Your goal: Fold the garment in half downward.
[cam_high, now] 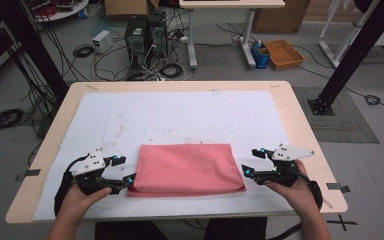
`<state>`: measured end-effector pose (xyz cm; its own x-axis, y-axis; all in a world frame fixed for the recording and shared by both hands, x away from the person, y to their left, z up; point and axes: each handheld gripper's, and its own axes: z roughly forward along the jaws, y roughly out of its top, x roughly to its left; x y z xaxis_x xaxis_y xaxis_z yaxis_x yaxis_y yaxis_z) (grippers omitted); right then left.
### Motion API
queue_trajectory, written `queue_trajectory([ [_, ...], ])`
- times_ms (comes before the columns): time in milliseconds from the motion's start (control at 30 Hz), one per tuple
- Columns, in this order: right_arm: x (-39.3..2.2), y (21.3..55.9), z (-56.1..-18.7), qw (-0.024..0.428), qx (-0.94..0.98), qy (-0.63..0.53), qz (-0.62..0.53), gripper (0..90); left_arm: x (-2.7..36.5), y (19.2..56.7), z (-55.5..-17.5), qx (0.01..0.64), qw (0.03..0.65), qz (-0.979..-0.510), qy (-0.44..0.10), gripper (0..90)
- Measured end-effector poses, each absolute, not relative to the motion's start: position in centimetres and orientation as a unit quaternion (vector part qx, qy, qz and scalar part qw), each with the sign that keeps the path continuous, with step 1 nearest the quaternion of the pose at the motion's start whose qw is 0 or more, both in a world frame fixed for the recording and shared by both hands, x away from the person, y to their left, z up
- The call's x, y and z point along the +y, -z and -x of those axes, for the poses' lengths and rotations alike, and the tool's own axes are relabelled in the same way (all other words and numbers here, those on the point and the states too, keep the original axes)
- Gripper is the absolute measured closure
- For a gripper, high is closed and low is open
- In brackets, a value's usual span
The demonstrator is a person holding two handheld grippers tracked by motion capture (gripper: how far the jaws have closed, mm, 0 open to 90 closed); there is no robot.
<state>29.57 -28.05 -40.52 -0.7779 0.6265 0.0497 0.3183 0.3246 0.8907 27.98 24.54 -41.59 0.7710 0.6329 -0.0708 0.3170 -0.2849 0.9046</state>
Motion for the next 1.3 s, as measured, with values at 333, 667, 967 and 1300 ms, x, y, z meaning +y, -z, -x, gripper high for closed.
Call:
queue_trajectory([
  [333, -25.5, 41.1, -35.9, 0.149, 0.812, -0.443, -0.35, 37.1, 23.0, 42.8, -36.5, 0.349, 0.45, -0.812, -0.126, 27.8],
  [667, -22.7, 44.4, -40.1, 0.103, 0.858, -0.366, -0.346, 67.1, 22.4, 44.9, -38.8, 0.387, 0.424, -0.815, -0.082, 56.0],
  [967, -22.6, 44.1, -40.2, 0.097, 0.863, -0.375, -0.324, 87.5, 21.8, 44.7, -38.6, 0.366, 0.428, -0.822, -0.087, 85.4],
  [1300, -22.0, 43.0, -41.6, 0.135, 0.848, -0.39, -0.332, 87.8, 22.8, 43.7, -41.2, 0.375, 0.437, -0.81, -0.115, 85.8],
])
